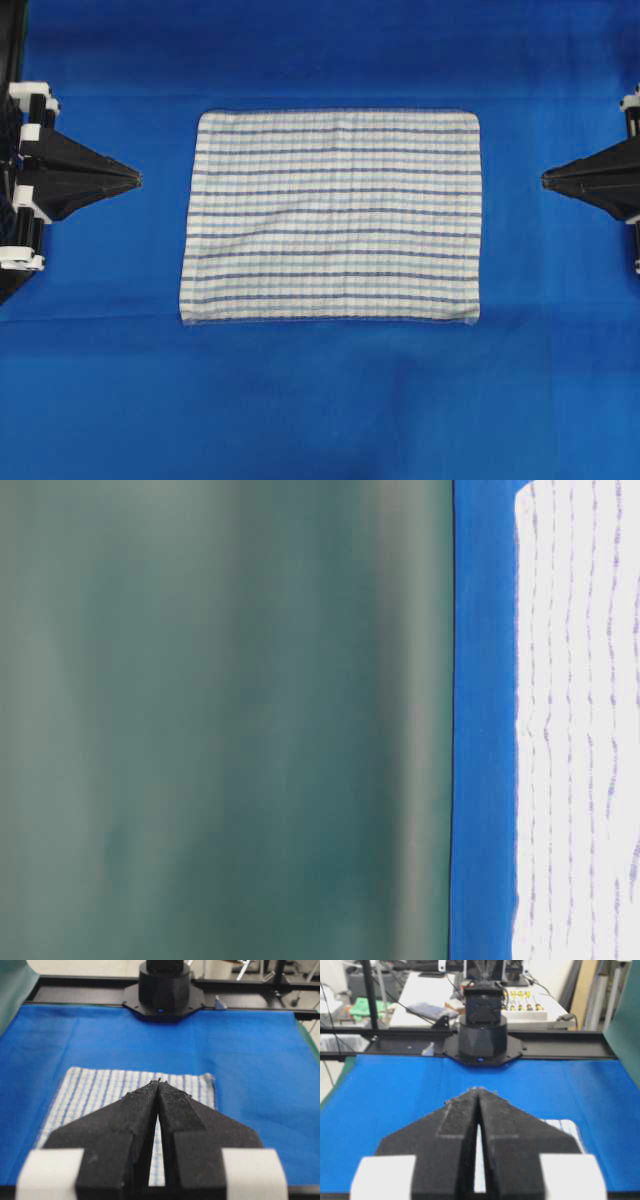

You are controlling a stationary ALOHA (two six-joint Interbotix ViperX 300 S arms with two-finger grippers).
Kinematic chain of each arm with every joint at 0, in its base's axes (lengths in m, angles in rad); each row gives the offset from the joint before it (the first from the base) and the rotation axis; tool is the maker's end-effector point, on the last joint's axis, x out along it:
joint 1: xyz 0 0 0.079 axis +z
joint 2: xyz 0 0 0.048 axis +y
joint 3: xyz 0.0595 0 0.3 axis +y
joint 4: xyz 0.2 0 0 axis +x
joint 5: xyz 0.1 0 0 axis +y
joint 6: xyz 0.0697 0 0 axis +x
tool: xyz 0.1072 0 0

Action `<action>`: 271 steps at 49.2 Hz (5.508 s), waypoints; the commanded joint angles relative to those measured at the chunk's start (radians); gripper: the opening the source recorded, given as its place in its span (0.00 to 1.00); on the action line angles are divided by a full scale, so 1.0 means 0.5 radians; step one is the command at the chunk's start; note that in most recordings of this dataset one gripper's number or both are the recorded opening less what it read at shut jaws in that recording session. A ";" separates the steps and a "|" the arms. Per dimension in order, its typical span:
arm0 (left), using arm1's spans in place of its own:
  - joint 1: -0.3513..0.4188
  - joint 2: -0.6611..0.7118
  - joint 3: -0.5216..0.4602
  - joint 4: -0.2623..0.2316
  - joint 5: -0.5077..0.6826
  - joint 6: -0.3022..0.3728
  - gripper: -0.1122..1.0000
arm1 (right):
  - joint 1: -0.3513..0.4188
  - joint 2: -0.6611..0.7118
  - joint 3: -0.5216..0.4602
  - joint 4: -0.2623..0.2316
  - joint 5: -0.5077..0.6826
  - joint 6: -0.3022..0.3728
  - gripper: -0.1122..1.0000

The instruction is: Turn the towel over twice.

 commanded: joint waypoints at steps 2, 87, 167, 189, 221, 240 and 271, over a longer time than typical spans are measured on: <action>0.021 0.055 -0.077 -0.034 0.021 0.018 0.10 | -0.061 0.034 -0.064 0.000 -0.003 -0.012 0.10; 0.994 2.074 -0.181 -0.046 -0.601 0.120 0.77 | -1.166 1.970 -0.288 -0.003 -0.067 -0.043 0.59; 1.304 1.381 -0.623 -0.046 -0.408 0.132 0.13 | -1.488 1.313 -0.936 -0.025 0.558 -0.362 0.14; 1.301 1.239 -0.614 -0.046 -0.577 0.126 0.13 | -1.491 1.172 -1.083 -0.058 0.693 -0.423 0.14; 1.147 0.908 -0.396 -0.043 -0.635 0.126 0.13 | -1.273 0.804 -0.982 -0.061 0.994 -0.374 0.14; 0.782 0.601 -0.227 -0.043 -0.230 0.126 0.13 | -0.825 0.583 -0.810 -0.052 1.261 -0.184 0.14; -0.144 0.960 -0.034 -0.046 0.052 0.095 0.13 | 0.064 0.770 -0.359 -0.052 1.080 0.439 0.14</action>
